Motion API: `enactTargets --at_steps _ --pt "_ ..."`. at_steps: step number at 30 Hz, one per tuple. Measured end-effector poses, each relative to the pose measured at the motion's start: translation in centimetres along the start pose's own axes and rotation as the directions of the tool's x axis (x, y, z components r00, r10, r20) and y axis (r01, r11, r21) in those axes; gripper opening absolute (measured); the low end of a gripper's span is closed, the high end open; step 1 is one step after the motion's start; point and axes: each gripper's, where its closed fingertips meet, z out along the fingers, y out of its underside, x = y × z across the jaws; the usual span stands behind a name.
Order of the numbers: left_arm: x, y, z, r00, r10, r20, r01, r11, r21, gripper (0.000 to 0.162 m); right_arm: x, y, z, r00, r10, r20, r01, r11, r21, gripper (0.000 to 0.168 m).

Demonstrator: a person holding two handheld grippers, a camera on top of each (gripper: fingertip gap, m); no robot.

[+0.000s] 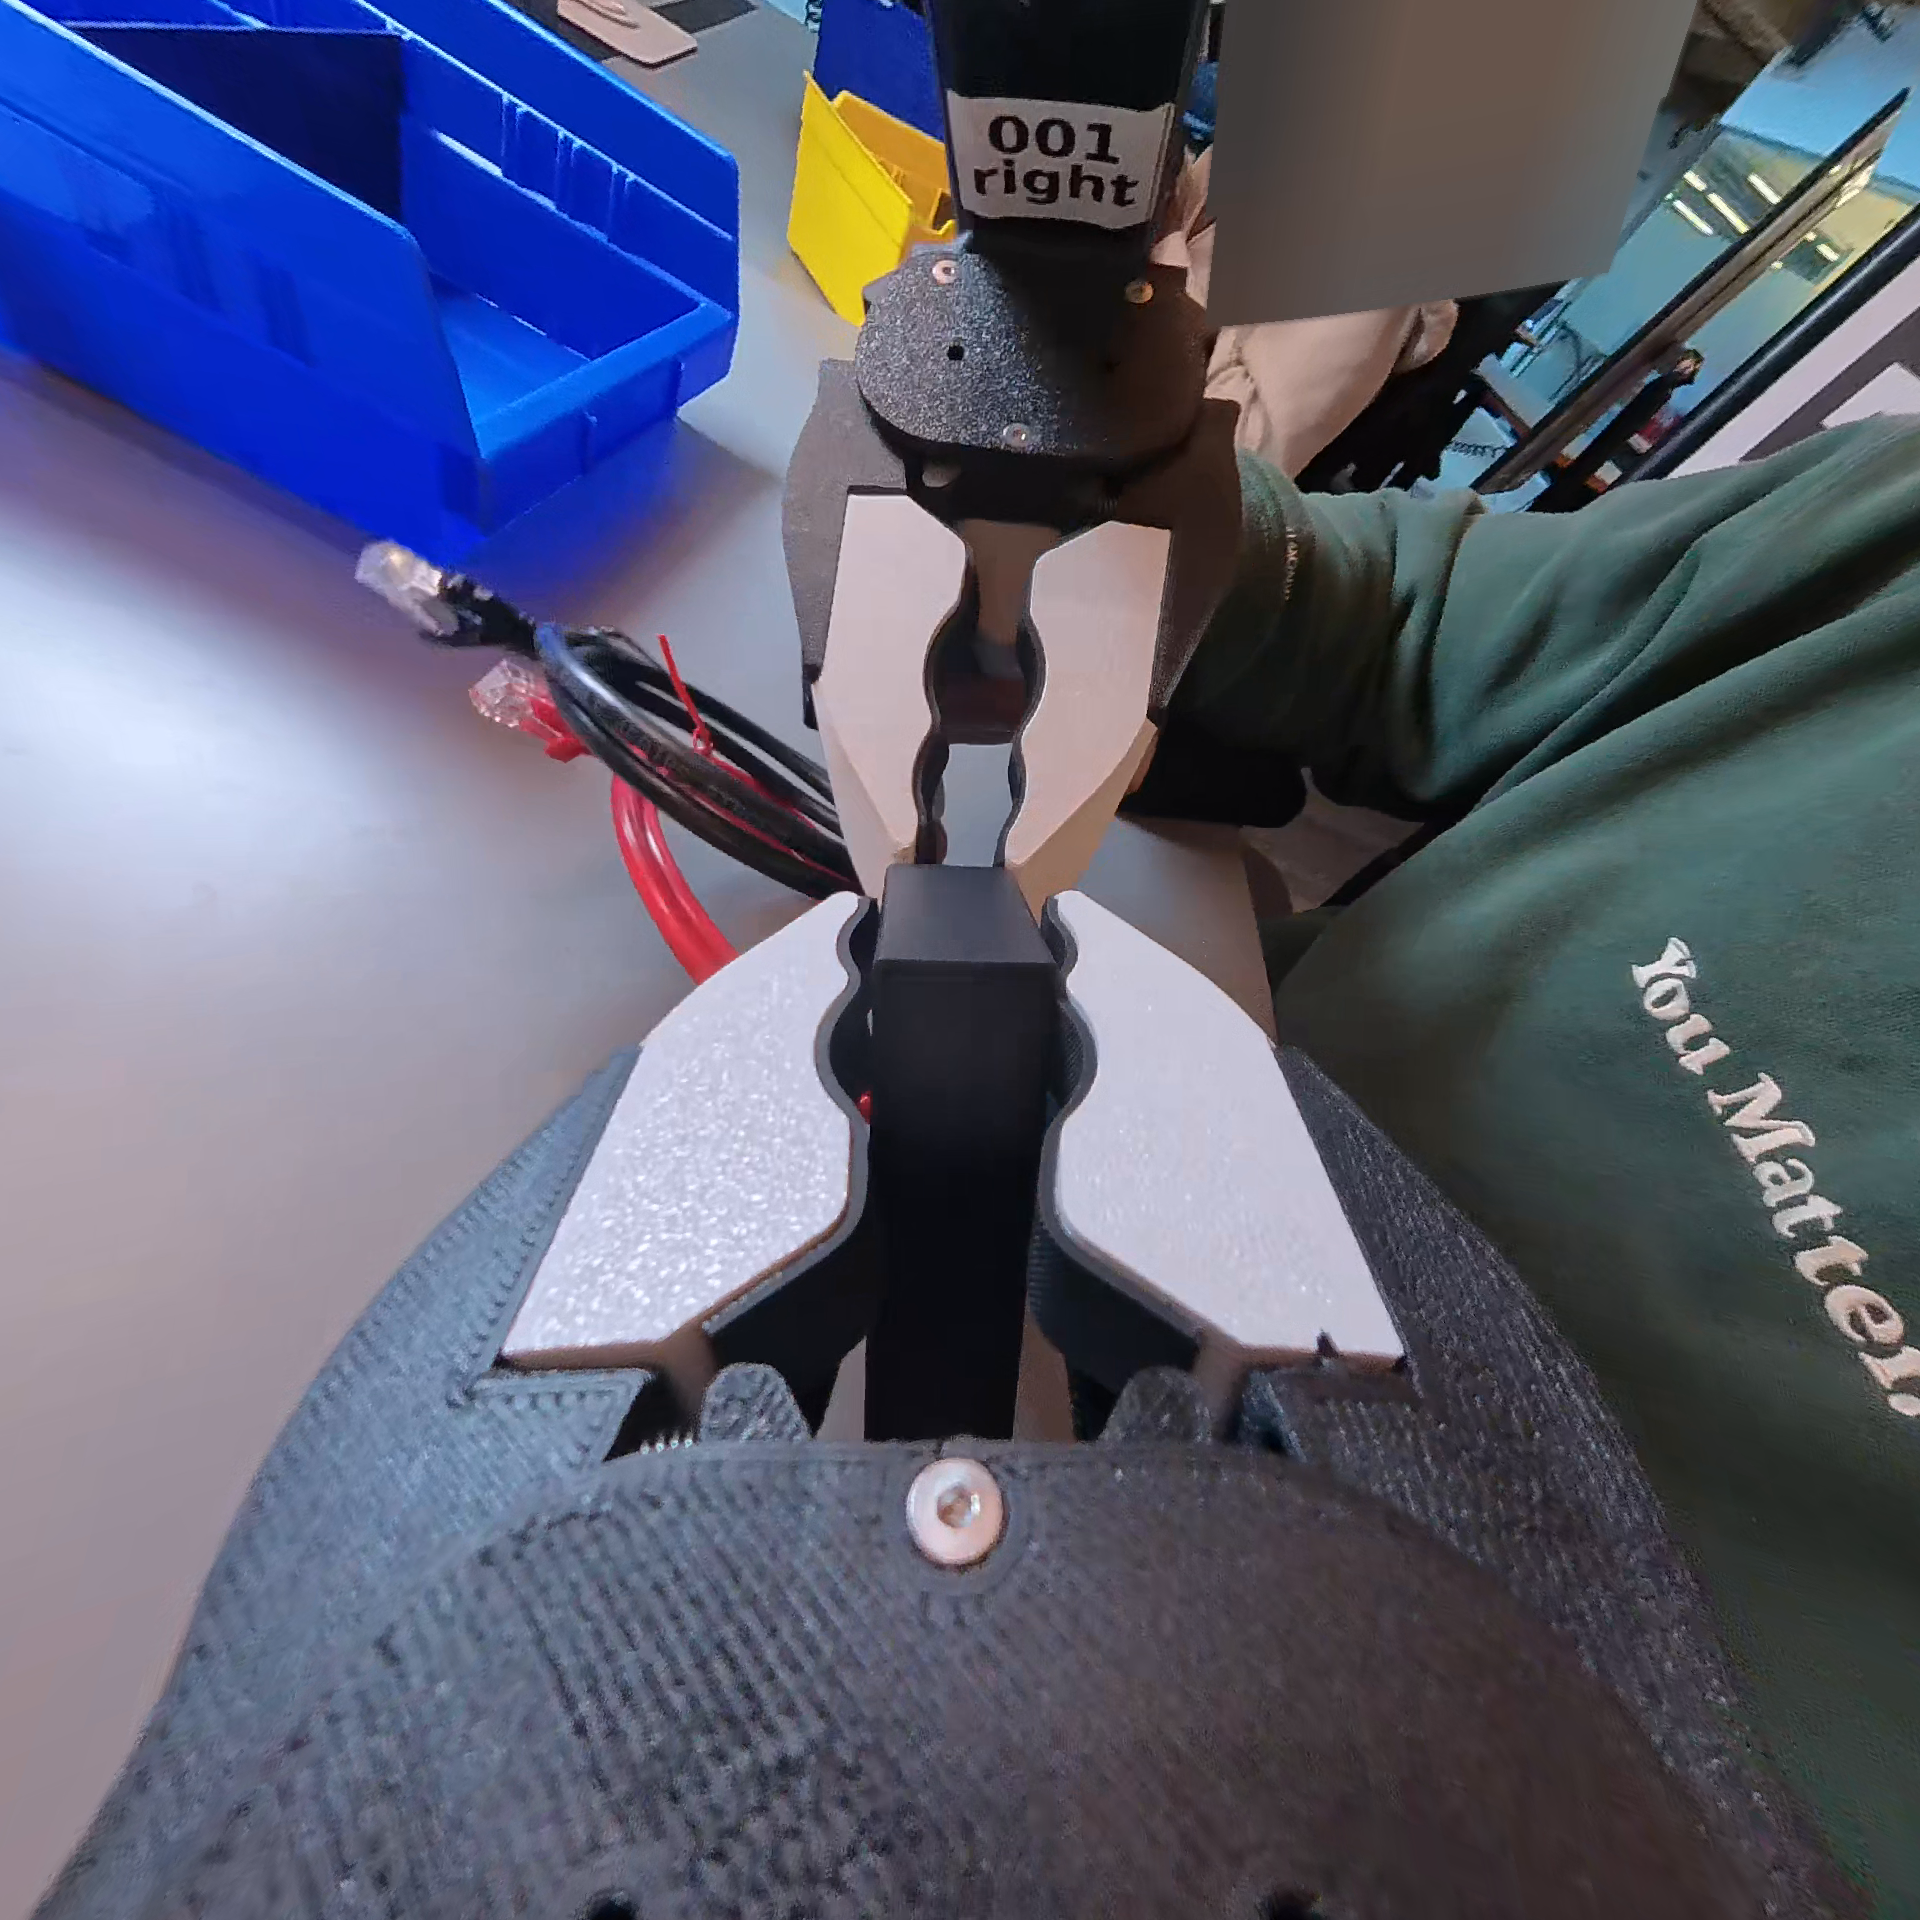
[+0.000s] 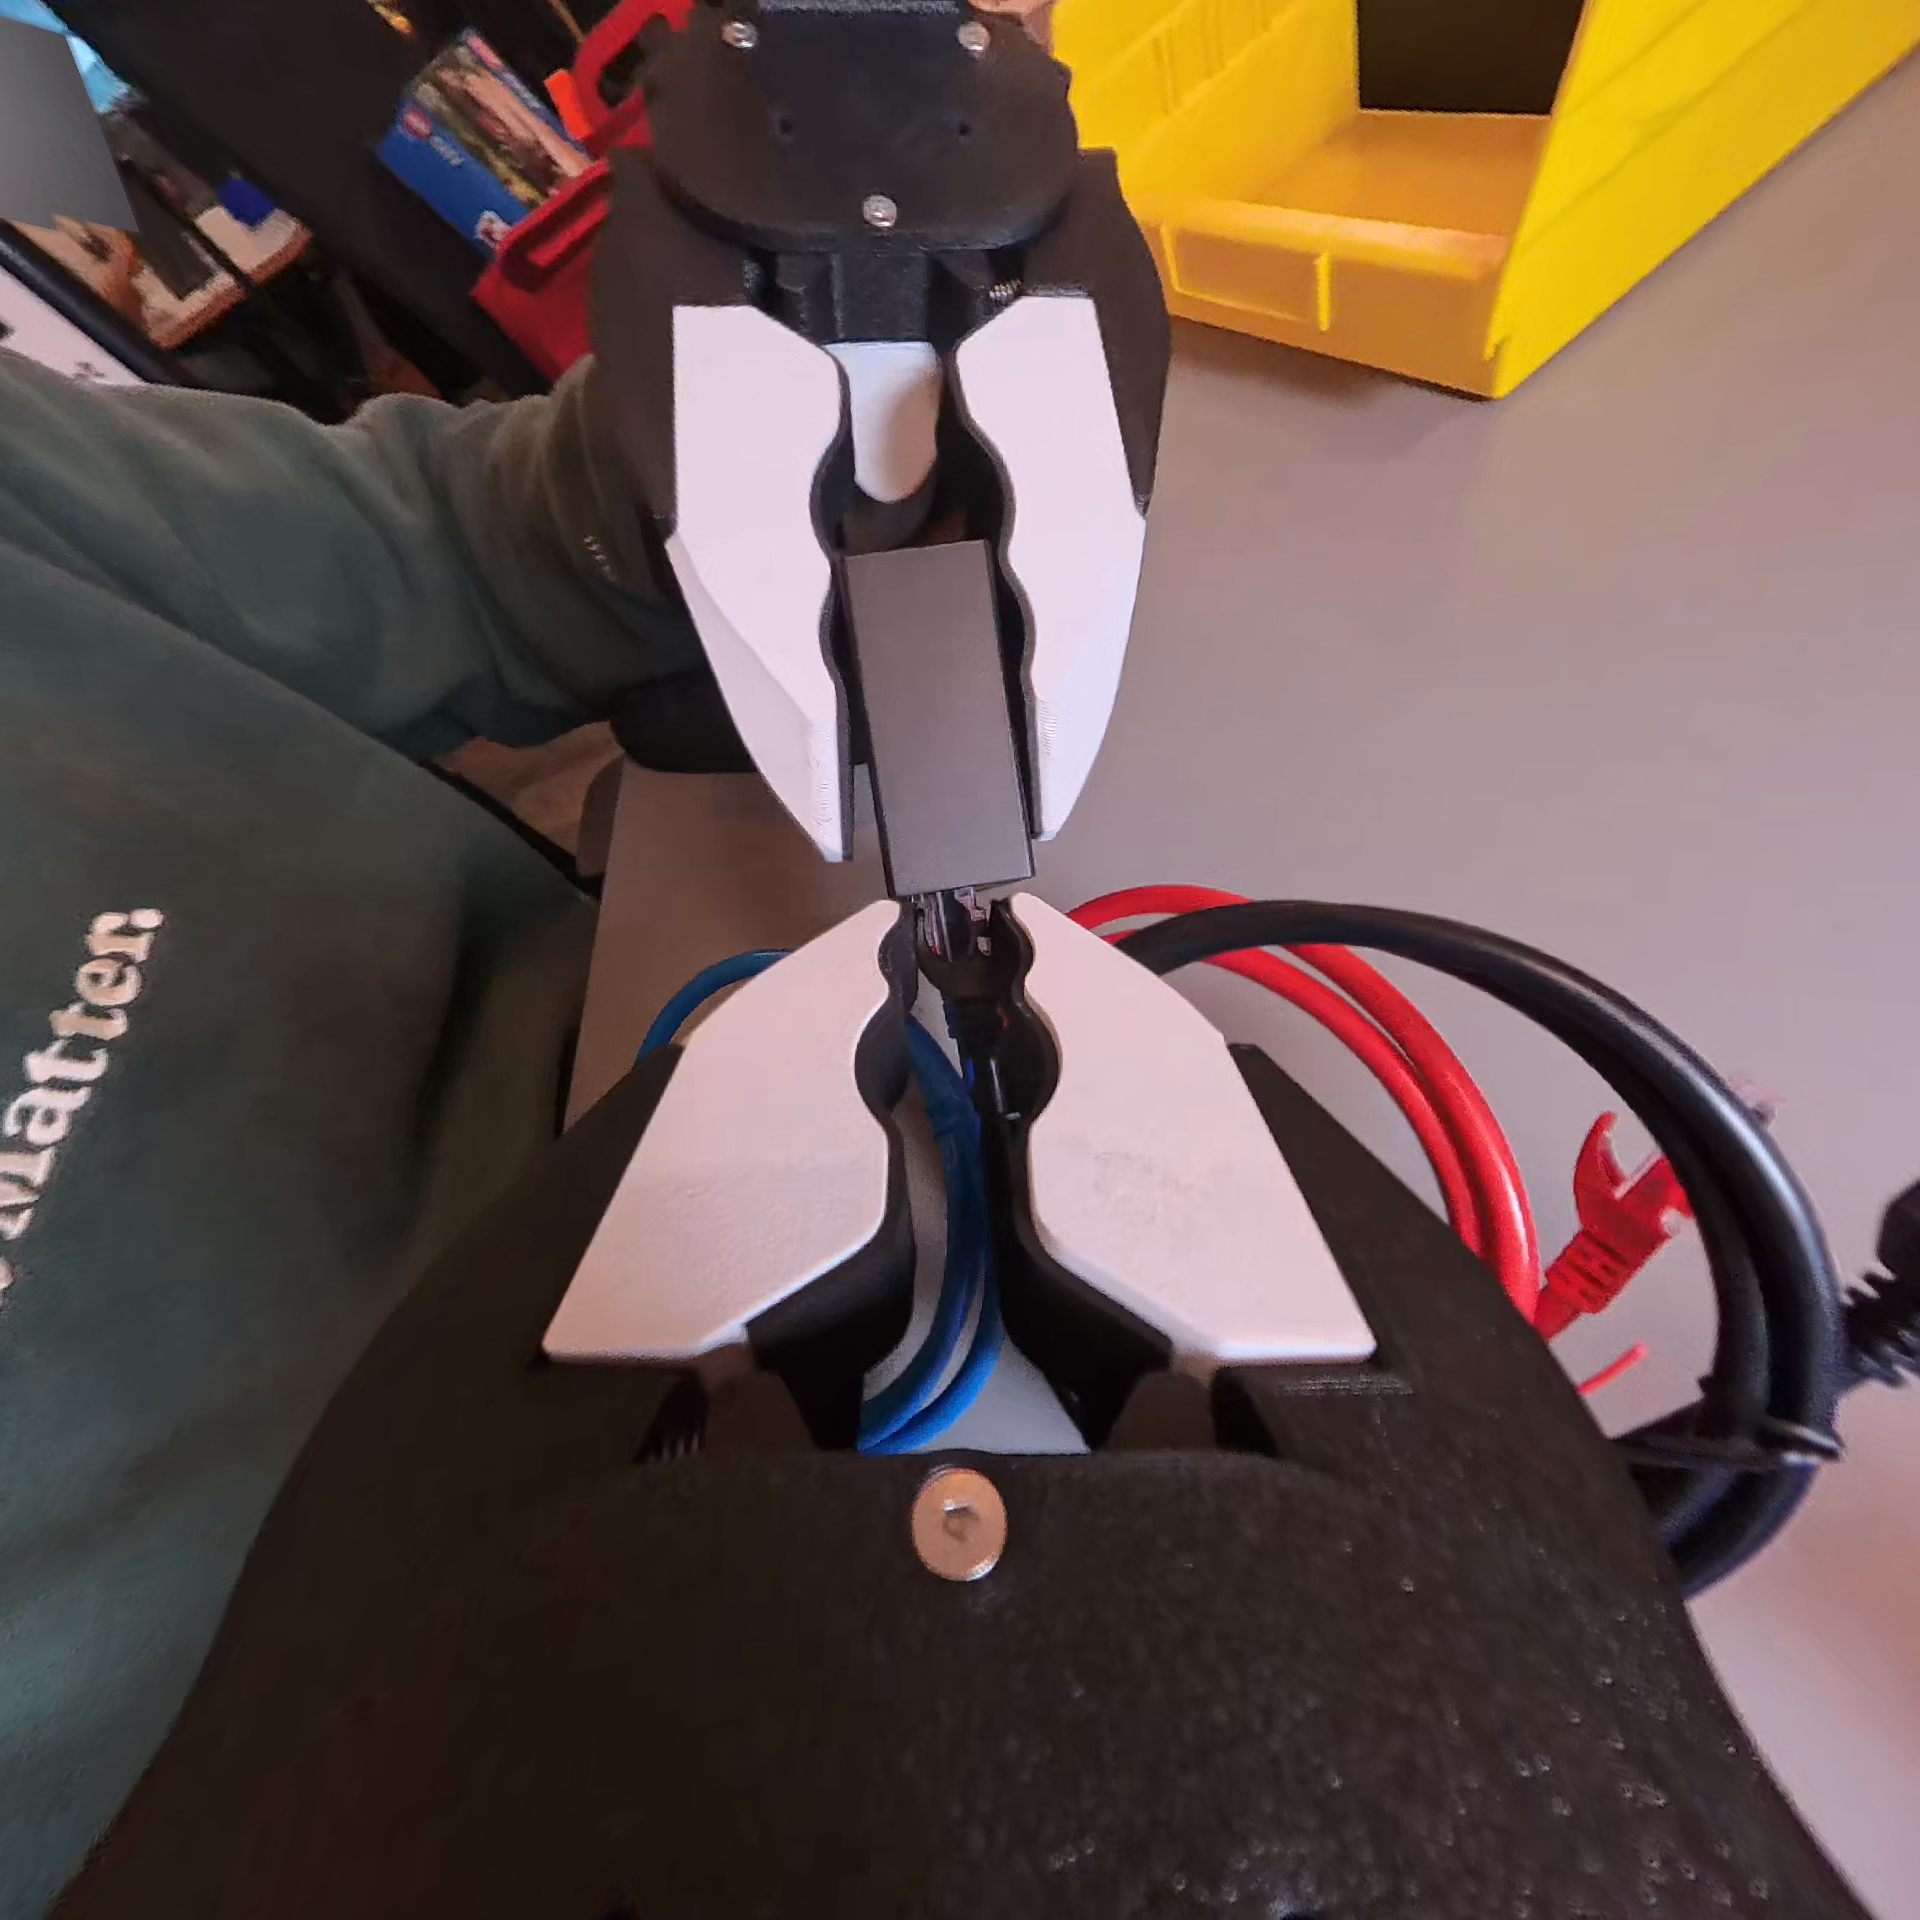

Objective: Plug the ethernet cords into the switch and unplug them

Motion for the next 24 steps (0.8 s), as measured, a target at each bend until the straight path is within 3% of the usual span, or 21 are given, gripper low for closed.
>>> enactTargets --at_steps 7,18,19,21,22,23,24 --pt "-0.2 0.2 0.2 0.999 0.031 0.026 -0.031 1.0 -0.005 0.03 0.5 0.4 0.0 0.997 0.017 -0.071 -0.017 1.0 0.004 0.013" --pt "0.4 -0.4 0.5 0.936 0.319 0.151 -0.318 0.948 -0.036 0.03 0.5 0.1 -0.8 0.997 0.049 -0.058 -0.044 0.996 0.076 0.013" --pt "0.4 -0.4 0.4 0.918 0.361 0.166 -0.358 0.932 -0.048 0.03 0.9 0.4 -0.9 0.995 0.044 -0.085 -0.039 0.997 0.062 0.013" --pt "4.4 -2.8 -1.3 0.932 0.362 0.017 -0.361 0.923 0.137 0.029 5.3 3.0 -2.4 0.943 -0.014 -0.331 0.01 1.0 -0.015 0.013" --pt "4.9 -3.8 -2.0 0.923 0.38 0.066 -0.386 0.91 0.151 0.029 2.1 0.9 -2.6 0.99 0.07 -0.124 -0.049 0.986 0.162 0.013" --pt "4.0 -3.8 -2.1 0.889 0.428 0.163 -0.446 0.89 0.098 0.03 -0.7 -1.1 -2.9 0.998 0.005 -0.063 0.009 0.975 0.222 0.013" --pt "3.5 -4.1 -2.4 0.903 0.396 0.166 -0.417 0.9 0.126 0.03 -1.2 -1.8 -2.9 0.954 -0.201 -0.221 0.233 0.964 0.13 0.013"
